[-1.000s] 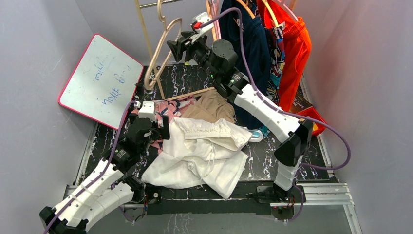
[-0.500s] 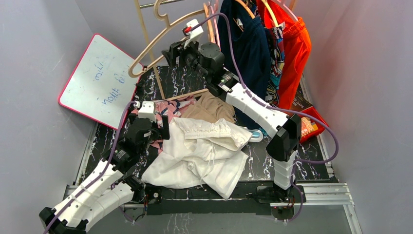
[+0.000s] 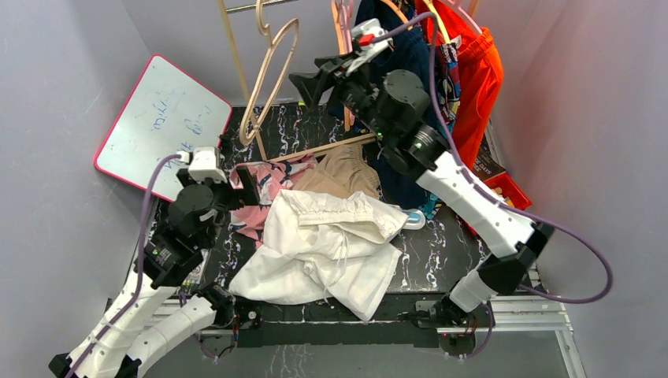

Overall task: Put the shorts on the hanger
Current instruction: Pick up the hanger from the clothesline, then move the clothesline to the center of the board.

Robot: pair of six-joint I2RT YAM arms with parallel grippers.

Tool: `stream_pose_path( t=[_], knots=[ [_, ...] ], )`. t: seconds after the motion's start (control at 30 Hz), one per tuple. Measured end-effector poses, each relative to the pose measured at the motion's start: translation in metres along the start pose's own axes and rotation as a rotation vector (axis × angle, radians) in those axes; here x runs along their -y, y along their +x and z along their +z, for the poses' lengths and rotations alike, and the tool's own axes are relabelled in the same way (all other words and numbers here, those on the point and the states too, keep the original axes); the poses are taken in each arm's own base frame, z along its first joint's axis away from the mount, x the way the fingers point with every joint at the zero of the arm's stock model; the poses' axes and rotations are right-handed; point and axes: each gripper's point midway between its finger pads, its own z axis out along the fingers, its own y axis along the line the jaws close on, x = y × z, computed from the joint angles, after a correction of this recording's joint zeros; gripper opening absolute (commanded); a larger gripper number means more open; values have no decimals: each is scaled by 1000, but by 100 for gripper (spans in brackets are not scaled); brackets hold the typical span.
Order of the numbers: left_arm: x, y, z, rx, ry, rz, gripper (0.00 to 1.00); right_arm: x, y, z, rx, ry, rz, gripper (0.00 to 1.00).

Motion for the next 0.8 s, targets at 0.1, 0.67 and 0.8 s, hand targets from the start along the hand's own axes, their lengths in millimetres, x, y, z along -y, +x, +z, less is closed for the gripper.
stream_pose_path(
  t=[0.1, 0.67, 0.8],
  knots=[
    [-1, -38, -3, 59, -28, -8, 98, -5, -21, -23, 34, -11, 8, 74],
    [29, -135, 29, 166, -53, -23, 96, -4, 12, -58, -75, -10, 34, 74],
    [21, -152, 50, 184, -84, -38, 93, -4, 4, -61, -61, -11, 34, 74]
  ],
)
